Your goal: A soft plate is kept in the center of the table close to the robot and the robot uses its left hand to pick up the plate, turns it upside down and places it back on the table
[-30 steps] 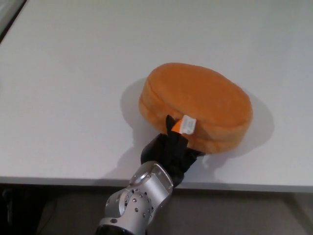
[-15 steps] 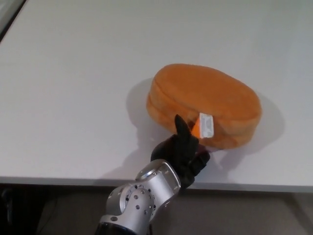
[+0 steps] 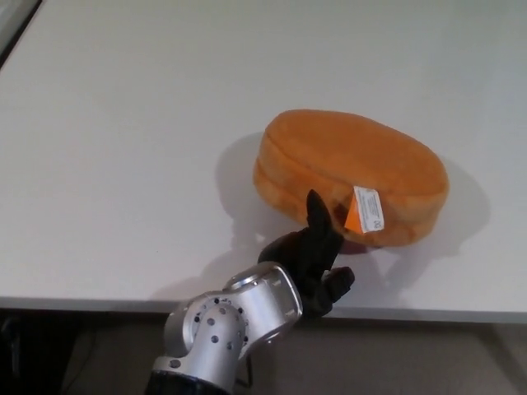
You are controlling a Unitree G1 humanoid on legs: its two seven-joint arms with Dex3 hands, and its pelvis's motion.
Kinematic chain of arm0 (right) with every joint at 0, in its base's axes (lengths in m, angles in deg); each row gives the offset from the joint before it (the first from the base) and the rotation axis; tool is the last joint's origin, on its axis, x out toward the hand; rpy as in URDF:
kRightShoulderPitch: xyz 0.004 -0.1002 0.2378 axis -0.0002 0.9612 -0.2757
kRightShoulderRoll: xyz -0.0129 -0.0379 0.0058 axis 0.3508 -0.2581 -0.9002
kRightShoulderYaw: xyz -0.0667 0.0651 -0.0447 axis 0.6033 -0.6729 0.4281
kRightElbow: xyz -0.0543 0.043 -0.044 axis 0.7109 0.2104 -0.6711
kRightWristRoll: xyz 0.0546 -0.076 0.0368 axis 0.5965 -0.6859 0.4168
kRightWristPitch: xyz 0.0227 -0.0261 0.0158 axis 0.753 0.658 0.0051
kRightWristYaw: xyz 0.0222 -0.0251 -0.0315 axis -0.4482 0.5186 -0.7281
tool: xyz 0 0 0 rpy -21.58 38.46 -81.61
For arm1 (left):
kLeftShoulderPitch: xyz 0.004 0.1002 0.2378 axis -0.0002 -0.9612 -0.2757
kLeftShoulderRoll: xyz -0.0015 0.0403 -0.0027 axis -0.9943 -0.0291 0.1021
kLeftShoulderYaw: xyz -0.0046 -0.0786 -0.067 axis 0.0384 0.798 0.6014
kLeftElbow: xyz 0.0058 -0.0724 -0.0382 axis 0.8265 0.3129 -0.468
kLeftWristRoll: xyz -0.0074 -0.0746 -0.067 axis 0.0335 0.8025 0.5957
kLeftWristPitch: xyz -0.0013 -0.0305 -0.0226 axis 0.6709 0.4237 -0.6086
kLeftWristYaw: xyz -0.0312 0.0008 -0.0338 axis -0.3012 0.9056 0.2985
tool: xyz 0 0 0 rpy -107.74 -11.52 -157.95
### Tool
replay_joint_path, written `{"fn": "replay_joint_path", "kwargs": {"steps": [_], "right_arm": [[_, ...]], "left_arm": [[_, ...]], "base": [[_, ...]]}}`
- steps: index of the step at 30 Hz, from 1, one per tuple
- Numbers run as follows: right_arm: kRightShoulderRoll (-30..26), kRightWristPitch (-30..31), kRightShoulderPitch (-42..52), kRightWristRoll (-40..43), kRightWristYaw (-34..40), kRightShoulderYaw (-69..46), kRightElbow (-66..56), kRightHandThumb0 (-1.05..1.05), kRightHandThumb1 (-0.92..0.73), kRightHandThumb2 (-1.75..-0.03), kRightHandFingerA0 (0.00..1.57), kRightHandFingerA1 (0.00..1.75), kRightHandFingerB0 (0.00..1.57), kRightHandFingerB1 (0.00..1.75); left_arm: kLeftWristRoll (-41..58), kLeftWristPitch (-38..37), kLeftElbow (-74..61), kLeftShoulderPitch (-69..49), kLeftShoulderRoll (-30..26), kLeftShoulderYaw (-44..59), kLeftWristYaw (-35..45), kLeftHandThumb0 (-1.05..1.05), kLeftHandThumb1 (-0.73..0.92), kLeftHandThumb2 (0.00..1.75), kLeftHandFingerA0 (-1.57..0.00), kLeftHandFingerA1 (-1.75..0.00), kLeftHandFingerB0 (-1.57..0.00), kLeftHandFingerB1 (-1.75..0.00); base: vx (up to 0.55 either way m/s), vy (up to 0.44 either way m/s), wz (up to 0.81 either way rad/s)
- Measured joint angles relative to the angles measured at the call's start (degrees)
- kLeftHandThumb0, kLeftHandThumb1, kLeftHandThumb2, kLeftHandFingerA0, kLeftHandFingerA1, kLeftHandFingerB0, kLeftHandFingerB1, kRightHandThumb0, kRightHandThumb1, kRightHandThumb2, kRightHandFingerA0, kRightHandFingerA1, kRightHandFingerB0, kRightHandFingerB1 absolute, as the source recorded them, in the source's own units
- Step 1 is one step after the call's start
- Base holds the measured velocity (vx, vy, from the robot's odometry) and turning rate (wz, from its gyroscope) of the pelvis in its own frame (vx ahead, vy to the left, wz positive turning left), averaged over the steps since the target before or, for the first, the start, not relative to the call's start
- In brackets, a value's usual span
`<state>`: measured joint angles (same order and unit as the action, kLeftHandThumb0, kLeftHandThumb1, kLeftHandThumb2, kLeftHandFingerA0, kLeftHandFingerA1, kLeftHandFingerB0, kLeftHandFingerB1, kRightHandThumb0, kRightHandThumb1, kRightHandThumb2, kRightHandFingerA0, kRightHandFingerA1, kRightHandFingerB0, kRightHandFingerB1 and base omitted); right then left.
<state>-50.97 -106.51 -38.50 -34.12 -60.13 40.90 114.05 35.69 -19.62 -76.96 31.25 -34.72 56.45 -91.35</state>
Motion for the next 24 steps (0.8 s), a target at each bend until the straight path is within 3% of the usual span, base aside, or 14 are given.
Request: {"fn": "replay_joint_path", "kwargs": {"steps": [1,2,3,4,5,6,7,10,11,16,17,18,19,24], "right_arm": [[0.0,0.15,0.03,0.01,-0.04,0.03,-0.12,-0.76,-0.78,-0.64,0.53,0.44,0.36,0.33],[0.0,0.24,0.05,0.0,-0.08,0.06,-0.29,-0.8,-0.67,-1.01,0.46,0.56,0.28,0.47],[0.0,0.27,0.06,0.0,-0.09,0.06,-0.41,-0.8,-0.67,-1.01,0.46,0.56,0.28,0.47],[0.0,0.28,0.08,-0.01,-0.09,0.06,-0.57,-0.74,-0.78,-0.65,0.5,0.45,0.34,0.33],[0.0,0.31,0.09,-0.01,-0.09,0.06,-0.71,-0.74,-0.78,-0.65,0.5,0.45,0.34,0.33],[0.0,0.44,0.11,0.0,-0.11,0.06,-0.96,-0.79,-0.66,-1.0,0.45,0.56,0.28,0.48],[0.0,0.54,0.13,0.01,-0.12,0.06,-1.11,-0.74,-0.78,-0.64,0.52,0.44,0.35,0.34],[-0.01,0.91,0.17,0.08,-0.32,0.05,-1.28,-0.75,-0.77,-0.63,0.52,0.45,0.35,0.34],[-0.02,0.99,0.17,0.11,-0.37,0.05,-1.3,-0.75,-0.78,-0.64,0.53,0.45,0.34,0.33],[-0.11,1.5,0.35,0.18,-0.55,-0.04,-1.76,-0.74,-0.79,-0.65,0.51,0.44,0.33,0.32],[-0.12,1.54,0.31,0.18,-0.6,-0.04,-1.78,-0.76,-0.63,-1.0,0.44,0.56,0.26,0.47],[-0.13,1.55,0.19,0.19,-0.65,-0.04,-1.78,-0.76,-0.63,-1.0,0.44,0.56,0.26,0.47],[-0.14,1.58,0.06,0.23,-0.71,-0.04,-1.78,-0.74,-0.77,-0.64,0.54,0.44,0.34,0.33],[-0.14,1.72,0.01,0.34,-1.02,-0.03,-1.82,-0.75,-0.78,-0.64,0.54,0.45,0.35,0.33]], "left_arm": [[-0.07,0.88,-0.44,-0.03,-0.12,0.07,-0.14,-1.01,0.92,0.76,0.0,0.0,0.0,0.0],[-0.12,1.74,-0.79,-0.03,-0.43,-0.14,-0.11,-1.05,0.82,1.14,0.0,-0.23,0.0,0.0],[-0.16,2.3,-1.04,-0.03,-0.73,-0.47,0.0,-1.05,0.82,1.14,0.0,-0.23,0.0,0.0],[-0.2,3.13,-1.38,-0.03,-1.32,-1.17,0.28,-1.04,0.85,0.92,0.0,0.0,0.0,0.0],[-0.22,3.91,-1.68,-0.04,-1.91,-1.77,0.58,-1.04,0.85,0.92,0.0,0.0,0.0,0.0],[-0.22,4.83,-2.31,-0.05,-2.89,-2.95,1.25,-1.05,0.82,1.15,0.0,-0.24,0.0,0.0],[-0.22,5.52,-2.87,-0.11,-3.72,-3.85,1.84,-1.01,0.79,1.12,0.0,-0.19,0.0,0.0],[-0.11,7.73,-6.33,-1.39,-7.15,-7.52,4.23,-1.02,0.79,1.13,0.0,-0.18,0.0,0.0],[-0.04,8.24,-7.31,-1.84,-7.97,-8.31,4.85,-1.05,0.92,0.76,0.0,0.0,0.0,0.0],[0.43,12.16,-19.07,-9.76,-14.65,-14.02,8.2,-1.05,0.92,0.71,0.0,0.0,0.0,0.0],[0.58,12.77,-21.7,-11.46,-15.57,-14.65,8.63,-1.05,0.71,1.16,0.0,-0.18,0.0,0.0],[0.74,13.2,-23.85,-12.74,-16.27,-14.98,8.89,-1.05,0.71,1.16,0.0,-0.18,0.0,0.0],[0.93,13.63,-25.96,-14.0,-16.9,-15.2,9.12,-1.05,0.7,1.17,0.0,-0.17,0.0,0.0],[3.09,15.86,-37.35,-19.8,-20.65,-15.04,10.59,-1.05,0.73,1.19,0.0,-0.18,0.0,0.0]], "base": [[0.0,0.0,0.0],[0.0,0.0,0.0],[0.0,0.0,0.0],[0.0,0.0,0.0],[0.0,0.0,0.0],[0.0,0.0,0.0],[0.0,0.0,0.0],[0.0,0.0,0.0],[0.0,0.0,0.0],[0.0,0.0,0.0],[0.0,0.0,0.0],[0.0,0.0,0.0],[0.0,0.0,0.0],[0.0,0.0,0.0]]}}
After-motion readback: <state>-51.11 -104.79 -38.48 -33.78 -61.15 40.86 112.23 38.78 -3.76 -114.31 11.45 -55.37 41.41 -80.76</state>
